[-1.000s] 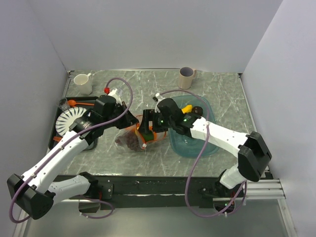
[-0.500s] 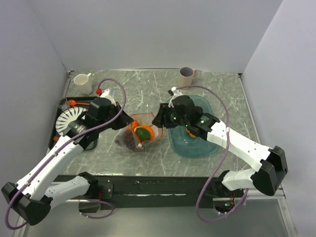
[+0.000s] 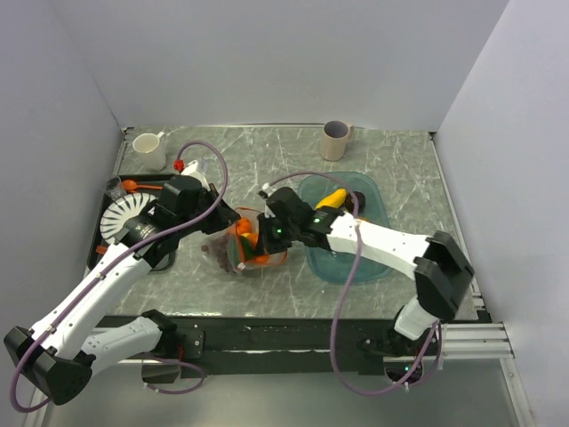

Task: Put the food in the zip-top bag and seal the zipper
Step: Adjust the fake fruit in the zipper food storage bag.

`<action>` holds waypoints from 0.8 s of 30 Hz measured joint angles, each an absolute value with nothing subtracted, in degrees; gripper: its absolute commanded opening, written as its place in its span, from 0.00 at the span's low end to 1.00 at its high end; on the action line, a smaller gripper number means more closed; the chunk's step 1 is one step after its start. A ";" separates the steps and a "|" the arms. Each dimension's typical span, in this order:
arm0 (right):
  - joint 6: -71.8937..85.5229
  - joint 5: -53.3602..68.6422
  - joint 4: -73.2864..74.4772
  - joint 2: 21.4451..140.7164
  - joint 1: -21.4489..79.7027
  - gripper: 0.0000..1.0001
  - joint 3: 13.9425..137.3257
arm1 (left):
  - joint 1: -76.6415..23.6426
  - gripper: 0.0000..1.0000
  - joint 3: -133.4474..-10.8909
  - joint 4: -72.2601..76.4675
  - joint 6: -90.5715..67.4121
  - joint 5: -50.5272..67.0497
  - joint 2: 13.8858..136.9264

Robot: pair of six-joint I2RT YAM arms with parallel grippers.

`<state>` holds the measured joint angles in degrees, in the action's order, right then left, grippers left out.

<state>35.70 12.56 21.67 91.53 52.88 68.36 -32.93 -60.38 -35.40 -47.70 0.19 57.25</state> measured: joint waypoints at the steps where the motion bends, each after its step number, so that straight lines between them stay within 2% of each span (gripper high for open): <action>1: 35.68 12.69 22.24 92.88 53.15 0.00 69.73 | -32.91 0.03 -60.38 -35.40 -47.70 0.21 57.25; 9: 35.75 7.73 24.53 94.96 53.39 0.03 75.24 | -32.84 0.04 -60.38 -35.55 -47.70 0.14 57.23; 13: 35.97 6.92 23.88 90.35 53.36 0.07 72.86 | -32.80 0.04 -60.38 -36.29 -47.72 0.14 57.14; 18: 36.62 10.81 20.47 85.67 53.36 0.06 68.20 | -32.80 0.04 -60.38 -36.27 -47.75 0.14 57.12; 24: 36.23 14.90 20.34 96.01 53.39 0.07 71.68 | -32.80 0.04 -60.38 -36.27 -47.75 0.16 57.12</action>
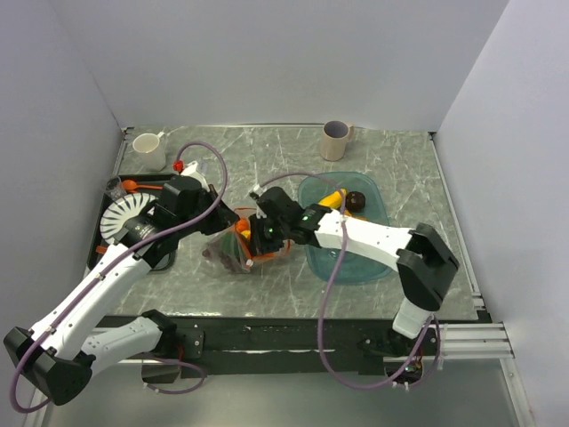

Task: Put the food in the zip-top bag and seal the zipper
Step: Adjust the fake fruit in the zipper food storage bag, then pick up the fake vegetable from the bin.

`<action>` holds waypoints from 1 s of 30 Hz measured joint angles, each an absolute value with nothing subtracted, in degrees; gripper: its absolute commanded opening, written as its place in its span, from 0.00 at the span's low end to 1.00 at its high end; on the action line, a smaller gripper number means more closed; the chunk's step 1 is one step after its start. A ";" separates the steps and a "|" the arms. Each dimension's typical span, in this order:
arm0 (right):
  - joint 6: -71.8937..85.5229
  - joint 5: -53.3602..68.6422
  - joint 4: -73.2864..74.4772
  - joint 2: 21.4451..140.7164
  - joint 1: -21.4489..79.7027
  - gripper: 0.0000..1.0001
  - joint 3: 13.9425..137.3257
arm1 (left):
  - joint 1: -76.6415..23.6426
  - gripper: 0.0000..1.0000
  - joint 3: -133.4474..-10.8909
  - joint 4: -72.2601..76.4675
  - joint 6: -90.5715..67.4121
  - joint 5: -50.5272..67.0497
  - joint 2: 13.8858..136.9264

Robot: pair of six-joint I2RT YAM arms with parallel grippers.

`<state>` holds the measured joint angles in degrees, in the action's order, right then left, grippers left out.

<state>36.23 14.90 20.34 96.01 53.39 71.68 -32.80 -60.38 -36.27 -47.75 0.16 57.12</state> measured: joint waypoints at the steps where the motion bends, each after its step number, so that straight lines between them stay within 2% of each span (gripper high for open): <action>1: 36.25 14.74 20.78 96.92 53.39 0.08 71.46 | -32.80 0.05 -60.38 -36.27 -47.75 0.16 57.12; 4: 36.34 12.73 21.52 95.90 53.34 0.10 69.78 | -32.80 0.05 -60.38 -36.27 -47.75 0.14 56.97; 8: 36.60 7.86 21.08 87.35 52.86 0.18 65.93 | -32.80 0.04 -60.34 -36.27 -47.75 0.12 56.27; 9: 36.67 6.26 21.23 84.12 52.60 0.45 64.97 | -32.77 0.04 -60.31 -36.27 -47.75 0.14 56.18; 11: 37.43 2.66 21.21 77.58 51.86 0.52 63.61 | -32.75 0.04 -60.25 -36.14 -47.77 0.19 56.16; 12: 37.65 0.47 21.63 74.67 51.42 0.59 63.37 | -32.75 0.03 -60.12 -36.05 -47.77 0.23 56.16; 13: 38.19 -1.50 22.35 72.31 50.89 0.71 63.37 | -32.75 0.03 -60.05 -35.99 -47.77 0.36 56.16; 20: 42.48 -10.24 28.40 64.31 39.38 0.83 58.50 | -32.75 0.02 -59.96 -35.59 -47.77 0.91 56.18; 30: 47.37 -5.39 29.67 63.53 22.31 0.87 43.86 | -32.75 0.01 -59.31 -33.69 -47.77 2.87 56.93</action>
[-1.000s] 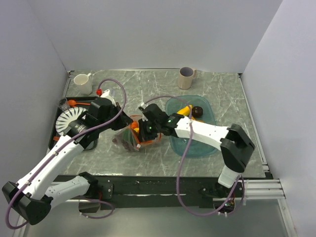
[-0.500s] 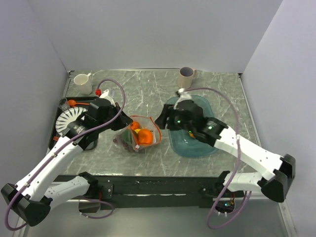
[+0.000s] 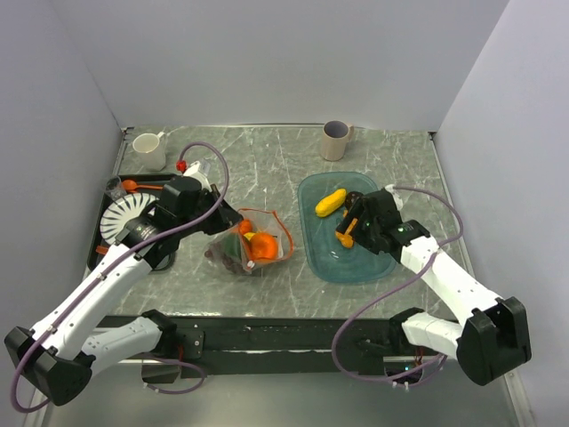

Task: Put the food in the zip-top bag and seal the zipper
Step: Pick up the fake vegetable from the bin.

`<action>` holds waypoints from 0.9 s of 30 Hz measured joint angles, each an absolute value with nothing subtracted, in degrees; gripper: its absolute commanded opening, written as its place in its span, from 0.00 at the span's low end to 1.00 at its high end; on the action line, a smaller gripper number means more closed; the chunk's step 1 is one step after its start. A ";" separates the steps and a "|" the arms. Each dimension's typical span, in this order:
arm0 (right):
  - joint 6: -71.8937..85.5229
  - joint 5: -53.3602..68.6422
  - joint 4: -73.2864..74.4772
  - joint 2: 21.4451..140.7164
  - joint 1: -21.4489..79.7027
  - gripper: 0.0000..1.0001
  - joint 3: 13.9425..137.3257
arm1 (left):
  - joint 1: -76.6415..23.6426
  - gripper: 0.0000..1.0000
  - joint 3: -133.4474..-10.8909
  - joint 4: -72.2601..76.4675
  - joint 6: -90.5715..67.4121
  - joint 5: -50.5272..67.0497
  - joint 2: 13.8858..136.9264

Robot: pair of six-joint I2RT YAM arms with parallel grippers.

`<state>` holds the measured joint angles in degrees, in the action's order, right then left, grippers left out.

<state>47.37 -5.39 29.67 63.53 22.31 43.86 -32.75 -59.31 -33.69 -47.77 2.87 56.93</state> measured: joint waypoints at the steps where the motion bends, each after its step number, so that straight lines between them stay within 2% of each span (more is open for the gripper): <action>1: 48.14 -4.97 29.69 63.57 21.65 0.87 43.27 | -32.75 0.01 -59.31 -33.65 -47.77 3.07 57.10; 7: 52.42 -4.43 27.24 64.71 20.43 0.88 42.96 | -32.75 0.01 -59.27 -33.65 -47.77 3.40 57.21; 13: 56.12 -2.02 23.97 70.91 17.93 0.84 42.63 | -32.75 0.01 -59.27 -33.67 -47.77 3.38 57.21; 27: 58.24 -1.10 20.84 76.62 17.52 0.82 41.39 | -32.75 0.01 -59.27 -33.61 -47.77 3.38 58.00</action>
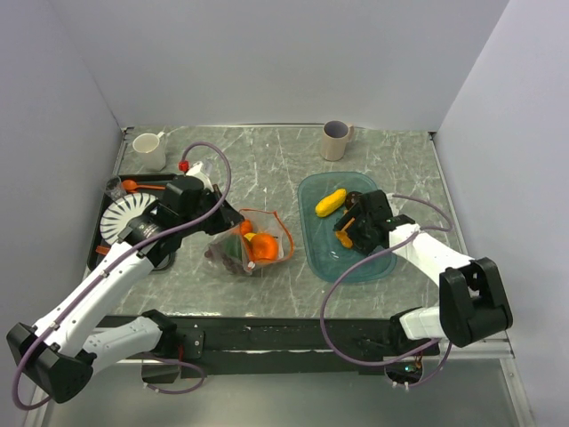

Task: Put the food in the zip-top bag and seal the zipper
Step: Pick up the fake vegetable from the bin.

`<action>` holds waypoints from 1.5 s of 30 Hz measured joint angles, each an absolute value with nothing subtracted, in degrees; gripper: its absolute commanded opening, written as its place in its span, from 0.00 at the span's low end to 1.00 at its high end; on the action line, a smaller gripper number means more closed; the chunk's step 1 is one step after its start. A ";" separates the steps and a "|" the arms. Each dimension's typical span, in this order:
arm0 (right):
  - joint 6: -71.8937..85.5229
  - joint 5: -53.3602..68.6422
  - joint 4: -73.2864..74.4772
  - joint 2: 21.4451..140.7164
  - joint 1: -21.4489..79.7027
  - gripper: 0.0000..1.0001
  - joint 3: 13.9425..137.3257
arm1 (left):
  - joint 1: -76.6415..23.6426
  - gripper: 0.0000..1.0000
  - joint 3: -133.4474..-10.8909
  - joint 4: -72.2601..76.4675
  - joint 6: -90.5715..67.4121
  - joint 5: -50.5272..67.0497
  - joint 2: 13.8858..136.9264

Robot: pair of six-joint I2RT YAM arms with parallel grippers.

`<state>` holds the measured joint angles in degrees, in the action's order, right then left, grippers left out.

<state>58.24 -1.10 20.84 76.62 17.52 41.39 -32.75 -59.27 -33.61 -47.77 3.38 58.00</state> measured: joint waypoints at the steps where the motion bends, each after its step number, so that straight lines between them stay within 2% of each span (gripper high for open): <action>1: 58.17 -1.10 20.56 76.90 17.47 0.81 41.30 | -32.75 0.01 -59.27 -33.63 -47.77 3.38 58.11; 5: 57.56 -1.85 19.64 79.35 17.45 0.78 41.23 | -32.75 0.01 -59.27 -33.50 -47.75 3.38 58.35; 15: 56.16 -2.96 16.62 81.49 17.37 0.53 41.15 | -32.75 0.01 -59.27 -33.41 -47.77 3.40 58.76; 16: 55.92 -2.96 16.23 81.56 17.37 0.48 41.10 | -32.75 0.01 -59.27 -33.41 -47.77 3.40 58.76; 22: 54.28 -2.07 13.74 81.41 17.37 0.36 40.42 | -32.75 0.01 -59.27 -33.28 -47.75 3.49 58.89; 25: 53.15 -1.21 12.97 80.16 17.37 0.22 39.86 | -32.75 0.01 -59.27 -33.19 -47.77 3.75 59.31; 27: 52.23 -0.93 12.93 79.00 17.37 0.09 39.64 | -32.75 0.01 -59.27 -33.10 -47.75 3.86 59.55; 30: 50.85 -0.71 12.95 77.32 17.37 0.00 38.98 | -32.75 0.01 -59.27 -32.71 -47.77 3.92 59.75; 39: 45.78 1.23 14.74 71.42 17.37 0.00 38.83 | -32.75 0.01 -59.24 -32.36 -47.77 4.62 59.86; 45: 40.88 6.83 16.69 65.89 17.89 0.00 38.85 | -32.75 0.01 -59.24 -32.34 -47.77 4.67 59.86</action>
<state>40.88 6.83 16.69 65.89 17.89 38.85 -32.75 -59.24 -32.34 -47.77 4.67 59.86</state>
